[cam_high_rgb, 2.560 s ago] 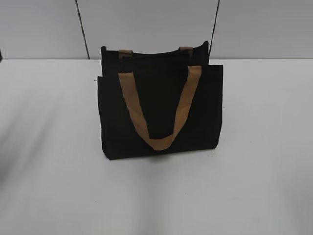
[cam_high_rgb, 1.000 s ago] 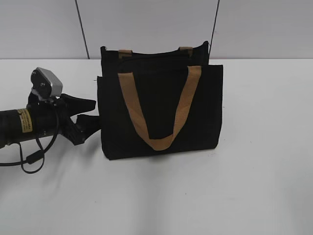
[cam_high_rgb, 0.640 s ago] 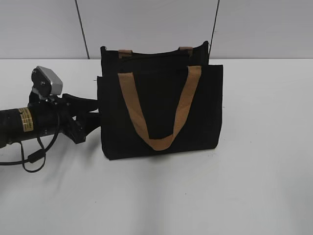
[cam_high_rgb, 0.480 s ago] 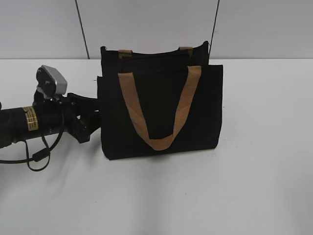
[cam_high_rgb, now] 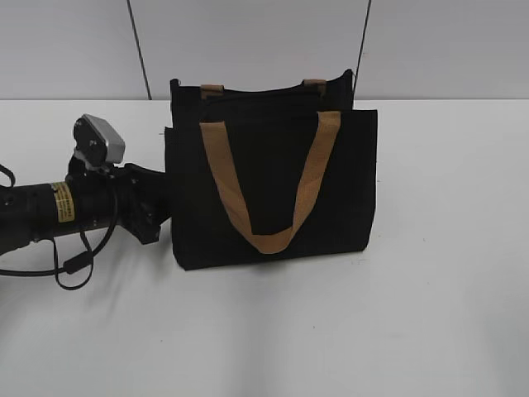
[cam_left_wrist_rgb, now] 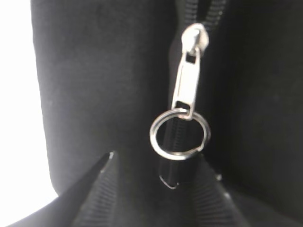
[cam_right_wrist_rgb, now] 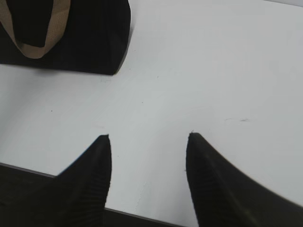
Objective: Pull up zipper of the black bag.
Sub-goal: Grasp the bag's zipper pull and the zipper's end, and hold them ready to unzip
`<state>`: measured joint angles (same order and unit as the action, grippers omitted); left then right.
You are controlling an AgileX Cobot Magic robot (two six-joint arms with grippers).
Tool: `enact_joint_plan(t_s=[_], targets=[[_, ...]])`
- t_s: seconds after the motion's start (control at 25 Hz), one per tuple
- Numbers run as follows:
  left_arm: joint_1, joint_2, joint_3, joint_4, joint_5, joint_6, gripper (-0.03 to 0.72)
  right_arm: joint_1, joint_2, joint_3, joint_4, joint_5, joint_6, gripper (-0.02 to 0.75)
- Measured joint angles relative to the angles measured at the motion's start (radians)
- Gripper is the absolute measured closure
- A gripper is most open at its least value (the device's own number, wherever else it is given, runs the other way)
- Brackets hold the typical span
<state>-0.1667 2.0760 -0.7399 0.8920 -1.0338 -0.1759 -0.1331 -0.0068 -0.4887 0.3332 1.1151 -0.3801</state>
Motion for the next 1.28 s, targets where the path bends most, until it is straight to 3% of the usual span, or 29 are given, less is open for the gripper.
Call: enact_joint_plan(t_s=[0.24, 0.56, 0.88, 1.28], targets=[[-0.002, 0.000, 0.000, 0.000, 0.008, 0.000, 0.504, 0.000, 0.000, 0.000, 0.000, 0.000, 0.000, 0.338], [-0.002, 0.001, 0.000, -0.005, -0.016, -0.022, 0.652, 0.000, 0.000, 0.000, 0.000, 0.000, 0.000, 0.338], [-0.002, -0.031, 0.009, -0.023, 0.005, -0.157, 0.666, 0.000, 0.000, 0.000, 0.000, 0.000, 0.000, 0.338], [-0.002, -0.349, 0.094, 0.026, 0.178, -0.322, 0.666, 0.000, 0.000, 0.000, 0.000, 0.000, 0.000, 0.338]])
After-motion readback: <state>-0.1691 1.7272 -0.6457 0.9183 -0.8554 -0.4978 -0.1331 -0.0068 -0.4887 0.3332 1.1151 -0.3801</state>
